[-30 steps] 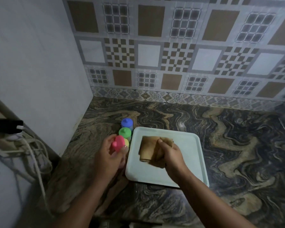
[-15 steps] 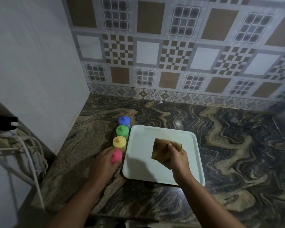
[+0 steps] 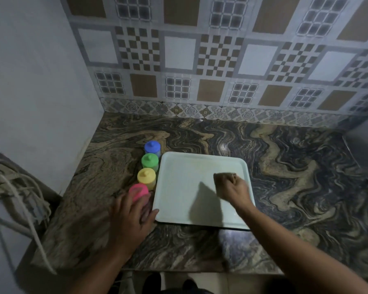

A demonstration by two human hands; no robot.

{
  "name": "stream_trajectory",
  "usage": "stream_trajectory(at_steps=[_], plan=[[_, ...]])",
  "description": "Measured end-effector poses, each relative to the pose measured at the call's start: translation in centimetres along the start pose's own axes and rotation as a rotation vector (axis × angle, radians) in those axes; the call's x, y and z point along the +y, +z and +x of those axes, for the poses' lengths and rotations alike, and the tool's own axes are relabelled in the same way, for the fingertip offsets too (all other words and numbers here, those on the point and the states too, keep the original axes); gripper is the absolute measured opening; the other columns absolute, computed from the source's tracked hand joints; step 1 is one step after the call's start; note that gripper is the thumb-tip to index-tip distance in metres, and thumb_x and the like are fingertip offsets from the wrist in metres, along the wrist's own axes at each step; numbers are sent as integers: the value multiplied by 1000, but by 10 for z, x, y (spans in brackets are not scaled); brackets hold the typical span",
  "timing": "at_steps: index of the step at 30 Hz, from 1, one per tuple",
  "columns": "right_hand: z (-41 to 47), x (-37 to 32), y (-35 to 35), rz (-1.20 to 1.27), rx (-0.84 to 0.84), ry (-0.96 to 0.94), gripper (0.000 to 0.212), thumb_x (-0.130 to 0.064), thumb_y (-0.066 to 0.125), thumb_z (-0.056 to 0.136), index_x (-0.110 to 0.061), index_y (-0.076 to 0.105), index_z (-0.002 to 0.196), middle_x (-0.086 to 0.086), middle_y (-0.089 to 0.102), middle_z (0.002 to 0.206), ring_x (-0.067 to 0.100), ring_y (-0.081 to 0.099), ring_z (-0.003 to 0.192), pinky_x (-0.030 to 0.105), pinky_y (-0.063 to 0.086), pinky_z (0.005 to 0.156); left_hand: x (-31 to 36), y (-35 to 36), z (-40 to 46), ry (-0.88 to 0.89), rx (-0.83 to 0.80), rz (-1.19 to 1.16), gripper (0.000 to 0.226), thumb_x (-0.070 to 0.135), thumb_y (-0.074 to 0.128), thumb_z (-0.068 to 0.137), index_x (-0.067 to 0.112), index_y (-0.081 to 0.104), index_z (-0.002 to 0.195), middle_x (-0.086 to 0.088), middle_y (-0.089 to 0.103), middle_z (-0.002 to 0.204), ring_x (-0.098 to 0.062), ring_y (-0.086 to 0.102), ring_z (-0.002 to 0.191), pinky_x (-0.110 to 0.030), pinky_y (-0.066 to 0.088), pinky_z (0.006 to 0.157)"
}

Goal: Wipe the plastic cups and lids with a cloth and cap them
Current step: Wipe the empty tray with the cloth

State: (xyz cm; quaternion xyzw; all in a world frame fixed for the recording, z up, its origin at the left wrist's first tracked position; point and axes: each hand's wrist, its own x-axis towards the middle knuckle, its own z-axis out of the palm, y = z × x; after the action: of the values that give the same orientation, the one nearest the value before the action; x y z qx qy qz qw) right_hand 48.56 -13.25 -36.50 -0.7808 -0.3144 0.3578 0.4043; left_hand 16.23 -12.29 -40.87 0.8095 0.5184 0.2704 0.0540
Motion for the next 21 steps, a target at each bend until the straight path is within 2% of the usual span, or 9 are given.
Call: stream_trajectory(at_steps=[2, 4, 6, 9, 11, 14, 17, 19, 21], plan=[[39, 5, -14, -258, 36, -125, 20, -12, 58, 102, -11, 76, 111, 14, 77, 109, 31, 72, 102, 38, 56, 88, 2, 21, -30, 159, -211, -15, 51, 49, 53, 97, 16, 63, 134, -5, 47, 152, -35, 49, 135, -43, 41, 106], [65, 22, -7, -517, -17, -155, 40, -6, 50, 98, -5, 64, 136, 19, 67, 136, 39, 62, 126, 42, 48, 105, -4, 46, -53, 136, -395, 17, 65, 54, 47, 97, 15, 47, 149, -6, 23, 167, -28, 24, 153, -38, 28, 119], [58, 45, 23, -669, -100, -242, 48, -13, 43, 97, -5, 59, 141, 19, 56, 147, 44, 49, 138, 50, 37, 118, -6, 58, -61, 77, -462, 13, 74, 60, 39, 97, 13, 37, 154, -6, 8, 170, -24, 12, 156, -34, 24, 122], [-20, 63, 70, -605, -494, -496, 48, -11, 55, 97, -13, 57, 145, 11, 52, 155, 26, 45, 144, 32, 22, 128, -5, 59, -59, 62, -463, -18, 74, 60, 30, 98, 14, 36, 155, -3, 6, 170, -23, 13, 156, -37, 33, 118], [-58, 49, 72, -484, -717, -558, 44, -12, 50, 97, -20, 60, 140, 4, 63, 143, 20, 59, 129, 28, 41, 119, -3, 54, -58, 63, -464, -39, 72, 59, 30, 98, 14, 37, 154, -2, 7, 170, -23, 16, 156, -38, 37, 116], [-31, 34, 29, -326, -491, -422, 43, -19, 42, 92, -19, 69, 126, -1, 76, 121, 19, 72, 113, 29, 55, 100, -5, 55, -58, 59, -477, -39, 72, 58, 28, 98, 13, 40, 153, -4, 11, 170, -24, 23, 154, -38, 43, 112], [2, 42, -36, -528, -164, -315, 49, -8, 51, 86, -20, 67, 131, 5, 75, 125, 29, 70, 114, 32, 53, 89, -6, 55, -58, 61, -466, -41, 68, 53, 35, 98, 11, 43, 151, -7, 16, 168, -26, 31, 151, -40, 46, 110], [-5, 68, -39, -718, -81, -240, 48, -3, 57, 91, -14, 62, 137, 14, 66, 135, 39, 62, 124, 42, 51, 96, -3, 55, -59, 68, -469, -29, 69, 53, 31, 99, 10, 44, 151, -9, 19, 168, -28, 32, 150, -40, 44, 112], [-39, 89, 6, -793, -142, -245, 57, -5, 56, 87, -8, 55, 144, 18, 52, 147, 43, 47, 138, 52, 41, 114, -3, 57, -61, 55, -479, -29, 67, 49, 39, 97, 10, 44, 151, -10, 19, 168, -30, 31, 150, -43, 43, 113]])
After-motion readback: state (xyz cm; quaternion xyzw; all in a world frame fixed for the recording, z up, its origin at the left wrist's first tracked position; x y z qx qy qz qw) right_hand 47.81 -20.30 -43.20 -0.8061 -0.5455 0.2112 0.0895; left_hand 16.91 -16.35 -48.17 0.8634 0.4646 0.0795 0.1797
